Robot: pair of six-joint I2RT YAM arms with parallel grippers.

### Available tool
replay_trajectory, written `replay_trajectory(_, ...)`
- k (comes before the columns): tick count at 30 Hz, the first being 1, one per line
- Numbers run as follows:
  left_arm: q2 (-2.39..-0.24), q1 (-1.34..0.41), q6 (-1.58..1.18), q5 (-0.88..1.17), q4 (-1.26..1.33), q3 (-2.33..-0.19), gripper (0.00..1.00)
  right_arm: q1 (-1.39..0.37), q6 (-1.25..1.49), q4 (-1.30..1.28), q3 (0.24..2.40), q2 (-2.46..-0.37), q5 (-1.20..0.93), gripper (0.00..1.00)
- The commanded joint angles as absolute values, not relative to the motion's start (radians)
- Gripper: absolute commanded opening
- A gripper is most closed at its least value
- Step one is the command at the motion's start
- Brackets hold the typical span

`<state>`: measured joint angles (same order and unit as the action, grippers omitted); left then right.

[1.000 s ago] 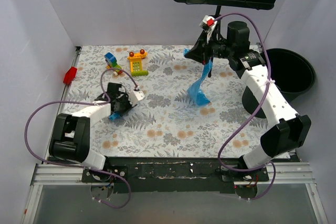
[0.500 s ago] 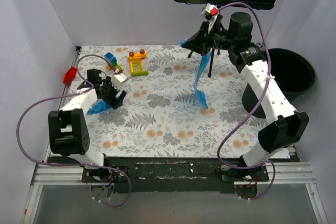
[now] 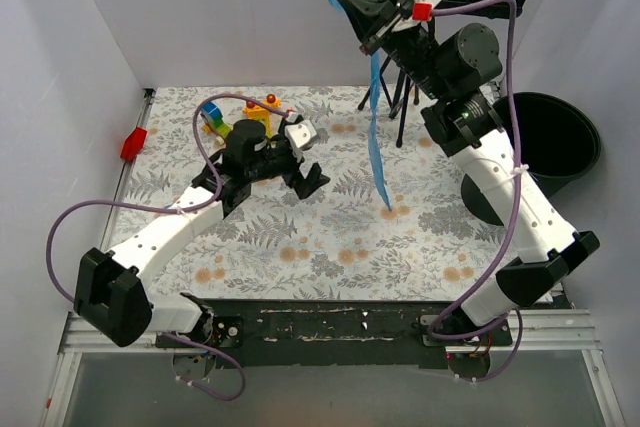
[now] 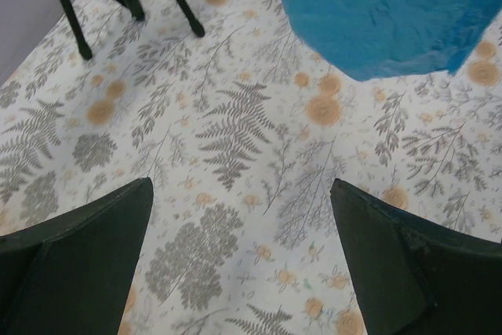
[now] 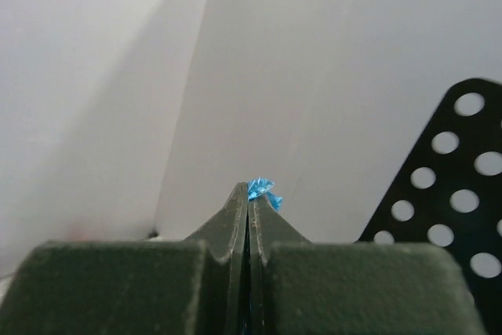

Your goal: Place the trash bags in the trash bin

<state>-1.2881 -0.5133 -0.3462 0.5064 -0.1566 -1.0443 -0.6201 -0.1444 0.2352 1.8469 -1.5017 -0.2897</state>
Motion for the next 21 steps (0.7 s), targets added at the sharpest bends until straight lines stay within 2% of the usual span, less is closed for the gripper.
replay_trajectory(1, -1.301, -0.597, -0.433, 0.457, 0.072, -1.034, 0.98, -0.659, -0.245, 0.305, 1.965, -1.578, -0.026, 0.01)
replay_trajectory(7, -1.362, -0.647, -0.457, 0.476, 0.185, -1.048, 0.98, -0.759, -0.399, 0.342, 2.003, -1.629, 0.106, 0.01)
replay_trajectory(10, -1.390, -0.649, -0.488, 0.475, 0.234, -1.029, 0.98, -0.770, -0.362, 0.322, 2.045, -1.649, 0.103, 0.01)
replay_trajectory(17, -1.505, -0.647, -0.566, 0.637, 0.409, -0.989, 0.98, -0.790, -0.314, 0.255, 2.173, -1.706, 0.078, 0.01)
replay_trajectory(21, -1.555, -0.643, -0.665, 0.539, 0.532, -0.994, 0.98, -0.839, -0.422, 0.253, 2.184, -1.727, 0.141, 0.01)
